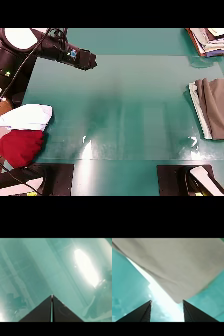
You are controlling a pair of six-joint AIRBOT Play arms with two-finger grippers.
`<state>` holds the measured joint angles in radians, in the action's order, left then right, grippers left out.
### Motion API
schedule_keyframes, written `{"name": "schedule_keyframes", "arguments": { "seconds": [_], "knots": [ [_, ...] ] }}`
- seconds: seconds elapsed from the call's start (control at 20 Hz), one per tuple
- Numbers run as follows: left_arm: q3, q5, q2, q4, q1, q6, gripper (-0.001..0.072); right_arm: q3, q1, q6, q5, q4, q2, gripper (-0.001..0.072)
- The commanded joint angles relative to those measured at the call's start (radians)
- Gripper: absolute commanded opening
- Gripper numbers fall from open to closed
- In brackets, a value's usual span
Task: Fold the shirts.
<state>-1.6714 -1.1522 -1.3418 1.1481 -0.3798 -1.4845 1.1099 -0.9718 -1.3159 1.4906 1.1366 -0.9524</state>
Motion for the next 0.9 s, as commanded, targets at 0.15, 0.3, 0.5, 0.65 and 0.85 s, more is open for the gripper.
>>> {"name": "schedule_keyframes", "arguments": {
  "seconds": [0.15, 0.3, 0.5, 0.65, 0.85],
  "knots": [
    [0.000, -0.004, 0.000, -0.004, 0.000, -0.001, 0.0031, -0.021, 0.267, 0.000, -0.035, -0.344, 0.040, 0.0459],
    [0.000, 0.029, 0.000, -0.004, 0.000, -0.001, 0.0031, -0.021, 0.524, 0.000, -0.072, -0.358, 0.039, 0.0458],
    [0.000, 0.087, 0.000, -0.004, 0.000, -0.001, 0.0031, -0.021, 0.811, 0.000, -0.167, -0.356, 0.037, 0.0397],
    [0.000, 0.130, 0.000, -0.004, 0.000, -0.001, 0.0031, -0.021, 0.959, 0.000, -0.241, -0.356, 0.037, 0.0016],
    [0.000, 0.178, 0.000, -0.004, 0.000, -0.001, 0.0031, -0.021, 1.031, 0.000, -0.258, -0.356, 0.037, 0.0017]
  ]
}}
